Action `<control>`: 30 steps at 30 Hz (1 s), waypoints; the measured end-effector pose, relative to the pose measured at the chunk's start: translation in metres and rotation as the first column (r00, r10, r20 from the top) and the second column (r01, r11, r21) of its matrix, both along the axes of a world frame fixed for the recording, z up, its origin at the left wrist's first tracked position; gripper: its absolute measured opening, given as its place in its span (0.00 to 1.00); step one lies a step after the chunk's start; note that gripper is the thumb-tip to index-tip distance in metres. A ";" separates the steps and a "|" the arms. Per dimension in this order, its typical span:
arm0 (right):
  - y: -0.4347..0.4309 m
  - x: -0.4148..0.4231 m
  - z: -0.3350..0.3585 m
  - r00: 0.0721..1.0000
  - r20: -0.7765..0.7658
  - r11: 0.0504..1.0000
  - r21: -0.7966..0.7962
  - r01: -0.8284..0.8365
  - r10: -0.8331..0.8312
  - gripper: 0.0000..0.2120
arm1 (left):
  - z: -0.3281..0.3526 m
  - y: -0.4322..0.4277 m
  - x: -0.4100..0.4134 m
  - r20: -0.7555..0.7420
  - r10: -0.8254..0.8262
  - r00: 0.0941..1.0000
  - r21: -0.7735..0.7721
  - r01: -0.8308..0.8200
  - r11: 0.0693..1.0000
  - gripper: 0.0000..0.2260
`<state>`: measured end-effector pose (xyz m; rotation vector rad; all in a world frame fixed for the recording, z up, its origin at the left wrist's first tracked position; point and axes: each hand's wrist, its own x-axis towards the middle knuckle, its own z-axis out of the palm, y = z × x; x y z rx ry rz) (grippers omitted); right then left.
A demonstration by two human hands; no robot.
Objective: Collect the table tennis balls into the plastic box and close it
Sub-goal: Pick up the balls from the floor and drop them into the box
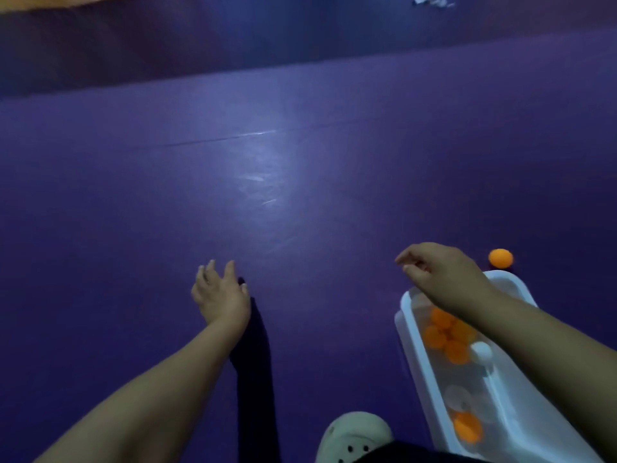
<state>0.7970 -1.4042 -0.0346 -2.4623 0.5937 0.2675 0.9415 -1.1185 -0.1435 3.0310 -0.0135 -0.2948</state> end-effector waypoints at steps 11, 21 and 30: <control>-0.019 0.006 -0.012 0.986 0.084 0.985 -0.087 0.150 -0.143 0.11 | -0.011 -0.046 -0.015 0.056 -0.154 0.986 -0.462 0.162 0.872 0.11; -0.117 -0.029 -0.044 0.722 0.262 0.759 0.073 0.647 -0.640 0.10 | 0.081 -0.183 -0.113 0.204 -0.629 0.750 -0.857 0.448 0.255 0.10; -0.173 -0.046 -0.105 0.932 -0.119 0.940 -0.044 0.339 -0.342 0.19 | 0.044 -0.210 -0.130 0.313 -0.808 0.500 -0.508 0.807 0.302 0.15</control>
